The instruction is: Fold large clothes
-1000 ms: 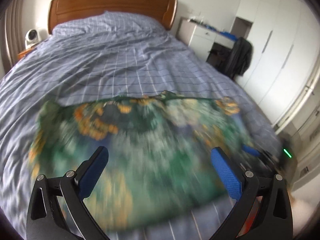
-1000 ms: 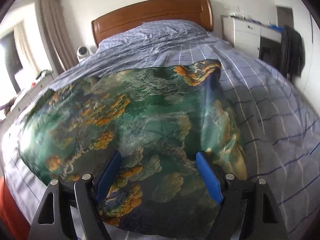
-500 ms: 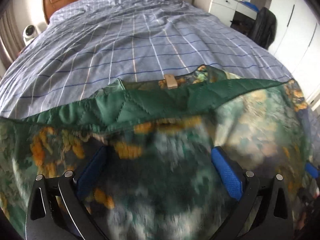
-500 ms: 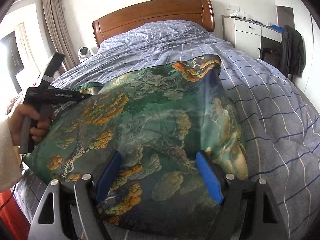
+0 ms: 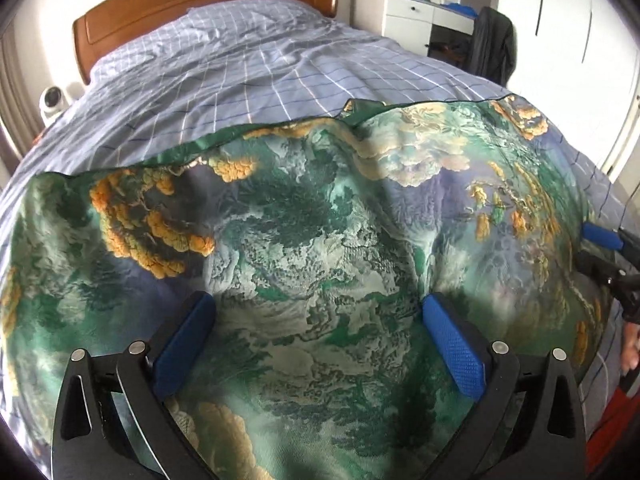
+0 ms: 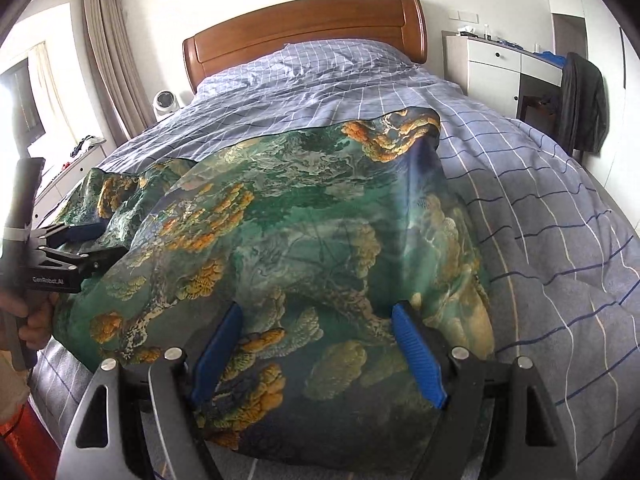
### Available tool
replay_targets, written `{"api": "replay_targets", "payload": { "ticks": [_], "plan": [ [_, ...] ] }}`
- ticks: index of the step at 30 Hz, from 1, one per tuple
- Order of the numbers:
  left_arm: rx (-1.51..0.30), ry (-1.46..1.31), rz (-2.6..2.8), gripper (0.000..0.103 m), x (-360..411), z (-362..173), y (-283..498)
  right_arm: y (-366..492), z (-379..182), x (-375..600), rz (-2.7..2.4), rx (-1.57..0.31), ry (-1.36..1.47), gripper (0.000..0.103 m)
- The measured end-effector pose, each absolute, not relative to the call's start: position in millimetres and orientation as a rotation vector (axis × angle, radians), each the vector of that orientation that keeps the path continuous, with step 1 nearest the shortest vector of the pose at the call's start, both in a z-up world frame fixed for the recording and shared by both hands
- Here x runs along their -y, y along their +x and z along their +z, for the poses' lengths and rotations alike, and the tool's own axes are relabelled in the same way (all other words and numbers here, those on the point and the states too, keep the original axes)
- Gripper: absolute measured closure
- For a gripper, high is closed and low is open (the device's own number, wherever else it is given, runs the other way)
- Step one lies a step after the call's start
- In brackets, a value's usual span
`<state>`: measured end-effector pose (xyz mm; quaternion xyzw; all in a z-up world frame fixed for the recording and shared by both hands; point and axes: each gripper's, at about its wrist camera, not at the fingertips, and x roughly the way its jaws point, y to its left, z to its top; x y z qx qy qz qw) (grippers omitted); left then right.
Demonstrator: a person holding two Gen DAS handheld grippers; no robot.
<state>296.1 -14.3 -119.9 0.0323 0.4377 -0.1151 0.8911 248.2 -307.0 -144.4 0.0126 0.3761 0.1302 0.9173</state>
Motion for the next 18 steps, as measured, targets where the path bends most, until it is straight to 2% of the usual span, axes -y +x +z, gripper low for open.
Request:
{"api": "replay_targets", "payload": {
  "ticks": [18],
  "plan": [
    [-0.888,0.033,-0.269,0.001,13,-112,242,246,-146,307,0.269,-0.770,0.021,0.024]
  ]
}}
